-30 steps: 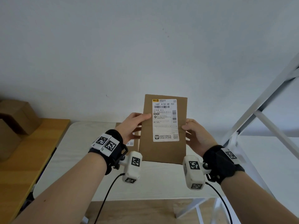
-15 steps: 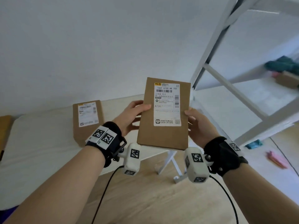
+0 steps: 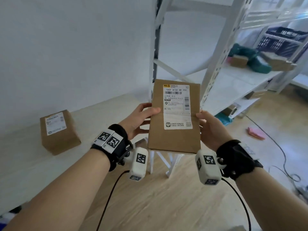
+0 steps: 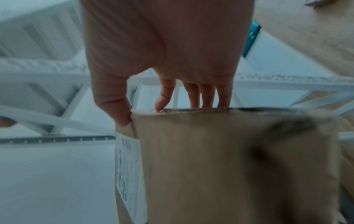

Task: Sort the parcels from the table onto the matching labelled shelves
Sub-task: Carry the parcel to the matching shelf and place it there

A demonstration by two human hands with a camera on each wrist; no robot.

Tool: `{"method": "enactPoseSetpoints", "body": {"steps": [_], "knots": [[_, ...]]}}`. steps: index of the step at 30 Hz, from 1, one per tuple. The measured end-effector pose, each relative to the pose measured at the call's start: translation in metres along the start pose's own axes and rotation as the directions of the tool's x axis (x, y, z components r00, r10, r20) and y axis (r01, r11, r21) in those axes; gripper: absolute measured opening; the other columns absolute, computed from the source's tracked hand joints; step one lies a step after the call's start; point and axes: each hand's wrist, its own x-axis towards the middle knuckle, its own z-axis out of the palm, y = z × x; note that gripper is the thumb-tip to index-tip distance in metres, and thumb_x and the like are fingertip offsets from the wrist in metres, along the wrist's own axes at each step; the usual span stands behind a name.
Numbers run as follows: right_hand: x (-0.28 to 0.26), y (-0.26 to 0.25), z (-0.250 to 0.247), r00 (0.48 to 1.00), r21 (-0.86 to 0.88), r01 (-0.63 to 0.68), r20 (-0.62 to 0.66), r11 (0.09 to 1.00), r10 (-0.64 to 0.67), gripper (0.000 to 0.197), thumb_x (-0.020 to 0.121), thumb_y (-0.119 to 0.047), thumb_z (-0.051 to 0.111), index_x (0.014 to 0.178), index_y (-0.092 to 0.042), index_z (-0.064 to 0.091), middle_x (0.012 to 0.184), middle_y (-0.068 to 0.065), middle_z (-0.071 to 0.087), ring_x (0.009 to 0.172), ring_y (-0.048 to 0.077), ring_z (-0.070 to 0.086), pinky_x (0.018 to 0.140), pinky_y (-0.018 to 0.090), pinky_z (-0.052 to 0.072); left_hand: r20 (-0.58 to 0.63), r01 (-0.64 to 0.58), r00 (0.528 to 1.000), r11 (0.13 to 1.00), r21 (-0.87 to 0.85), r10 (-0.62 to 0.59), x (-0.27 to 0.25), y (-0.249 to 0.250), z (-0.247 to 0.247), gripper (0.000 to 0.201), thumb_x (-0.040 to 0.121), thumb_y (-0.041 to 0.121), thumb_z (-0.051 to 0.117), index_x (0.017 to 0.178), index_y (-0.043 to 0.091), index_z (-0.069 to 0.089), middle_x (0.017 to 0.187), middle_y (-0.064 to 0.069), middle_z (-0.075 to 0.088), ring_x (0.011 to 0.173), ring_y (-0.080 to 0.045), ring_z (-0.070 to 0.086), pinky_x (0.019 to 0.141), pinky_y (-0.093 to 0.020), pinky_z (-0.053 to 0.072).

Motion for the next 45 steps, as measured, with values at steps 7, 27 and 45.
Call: {"method": "enactPoseSetpoints", "body": {"steps": [7,27,45], "knots": [[-0.076,-0.035,-0.095,0.982,0.113,0.078,-0.179,0.991,-0.057,0.05,0.067,-0.03,0.066,0.115,-0.017,0.057,0.117,0.011,0.056,0.106,0.03,0.05,0.097,0.045,0.037,0.126,-0.058,0.99,0.998,0.021,0.055,-0.019,0.01,0.124,0.047,0.089,0.033,0.06,0.132,0.025,0.043,0.109,0.002,0.063,0.098,-0.016,0.061,0.085,-0.037,0.051],[-0.05,-0.173,-0.306,0.816,0.079,0.403,-0.481,0.912,-0.319,0.068,0.067,-0.049,0.071,0.13,-0.026,0.06,0.14,0.01,0.057,0.132,0.037,0.05,0.111,0.054,0.036,0.404,-0.275,0.888,0.958,0.082,0.22,0.129,0.111,0.374,0.053,0.088,0.057,0.048,0.131,0.026,0.051,0.12,0.002,0.067,0.094,-0.012,0.063,0.072,-0.031,0.051],[0.105,-0.295,-0.508,0.724,0.026,0.457,-0.592,0.889,-0.355,0.047,0.076,-0.04,0.065,0.121,-0.027,0.068,0.126,0.003,0.065,0.121,0.028,0.057,0.114,0.048,0.035,0.528,-0.23,0.834,0.971,0.068,0.161,0.374,0.194,0.564,0.025,0.09,0.053,0.049,0.096,0.032,0.06,0.101,0.003,0.067,0.09,-0.013,0.061,0.093,-0.035,0.048]]}}
